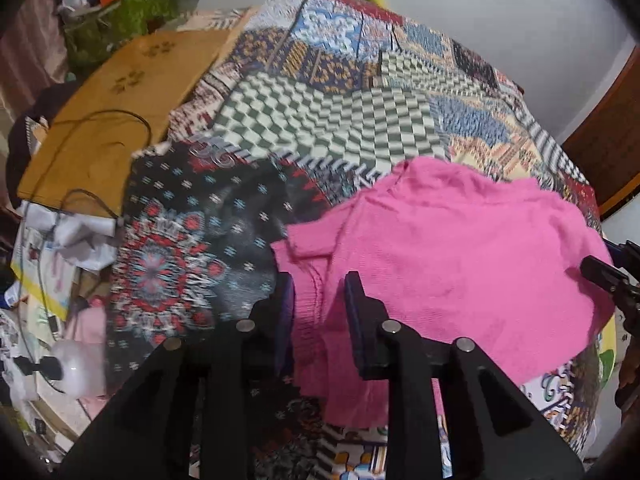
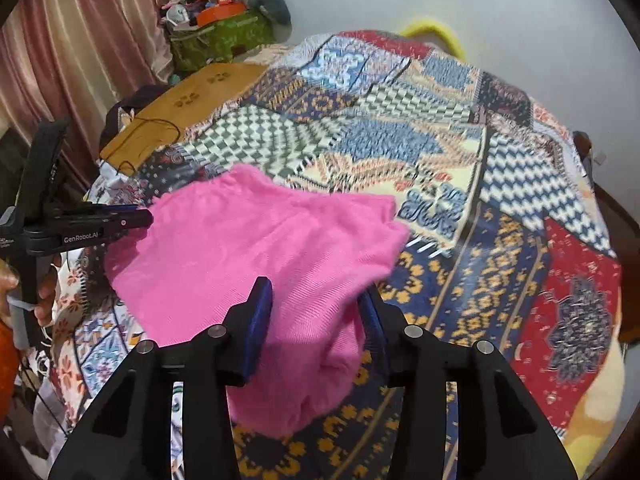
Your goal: Fold small clothes
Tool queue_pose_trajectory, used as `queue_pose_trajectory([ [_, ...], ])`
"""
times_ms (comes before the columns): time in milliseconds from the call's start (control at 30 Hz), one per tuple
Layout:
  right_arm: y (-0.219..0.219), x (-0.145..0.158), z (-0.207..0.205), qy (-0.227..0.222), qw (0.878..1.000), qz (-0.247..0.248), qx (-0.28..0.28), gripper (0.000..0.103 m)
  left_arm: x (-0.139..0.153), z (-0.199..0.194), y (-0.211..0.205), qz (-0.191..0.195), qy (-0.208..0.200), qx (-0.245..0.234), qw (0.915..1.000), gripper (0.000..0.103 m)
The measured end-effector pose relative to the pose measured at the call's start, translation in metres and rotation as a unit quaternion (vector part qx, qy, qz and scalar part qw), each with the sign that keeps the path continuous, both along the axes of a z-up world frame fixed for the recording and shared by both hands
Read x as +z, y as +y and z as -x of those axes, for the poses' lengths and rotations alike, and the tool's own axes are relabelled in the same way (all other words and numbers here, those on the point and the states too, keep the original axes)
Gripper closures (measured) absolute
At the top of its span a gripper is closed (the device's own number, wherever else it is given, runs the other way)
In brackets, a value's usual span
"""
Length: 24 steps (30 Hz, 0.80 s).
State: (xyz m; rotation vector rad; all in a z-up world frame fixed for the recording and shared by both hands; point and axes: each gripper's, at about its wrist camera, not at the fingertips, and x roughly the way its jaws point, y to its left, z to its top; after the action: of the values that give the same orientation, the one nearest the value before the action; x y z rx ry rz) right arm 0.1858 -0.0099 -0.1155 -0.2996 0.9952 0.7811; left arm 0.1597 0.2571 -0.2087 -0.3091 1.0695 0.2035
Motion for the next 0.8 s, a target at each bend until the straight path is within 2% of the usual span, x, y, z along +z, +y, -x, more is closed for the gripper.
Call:
queue_pose_trajectory([
  [100,-0.003,0.024,0.006,-0.027,0.999,-0.018,0.004,0.062,0.026,0.009,0.0,-0.008,-0.027,0.0,0.9996,0.079],
  [167,-0.001,0.04,0.01,-0.04,0.998,-0.04,0.013,0.056,0.044,0.013,-0.007,-0.013,-0.049,-0.016,0.9986,0.079],
  [300,0.014,0.051,0.02,-0.037,0.996,-0.067,0.043,0.054,0.054,0.013,-0.027,-0.017,-0.063,-0.041,0.9971,0.075],
  [467,0.042,0.015,0.024,-0.007,0.997,-0.036,0.071,0.054,0.032,0.003,-0.055,-0.006,-0.042,-0.074,0.9963,0.072],
  [633,0.041,-0.026,0.02,0.035,0.997,-0.003,0.069,0.054,-0.006,-0.005,-0.06,-0.002,0.002,-0.071,0.9975,0.072],
  [800,0.018,-0.018,0.017,0.038,0.998,-0.024,0.053,0.054,-0.022,0.002,-0.041,-0.016,0.024,-0.042,0.9987,0.072],
])
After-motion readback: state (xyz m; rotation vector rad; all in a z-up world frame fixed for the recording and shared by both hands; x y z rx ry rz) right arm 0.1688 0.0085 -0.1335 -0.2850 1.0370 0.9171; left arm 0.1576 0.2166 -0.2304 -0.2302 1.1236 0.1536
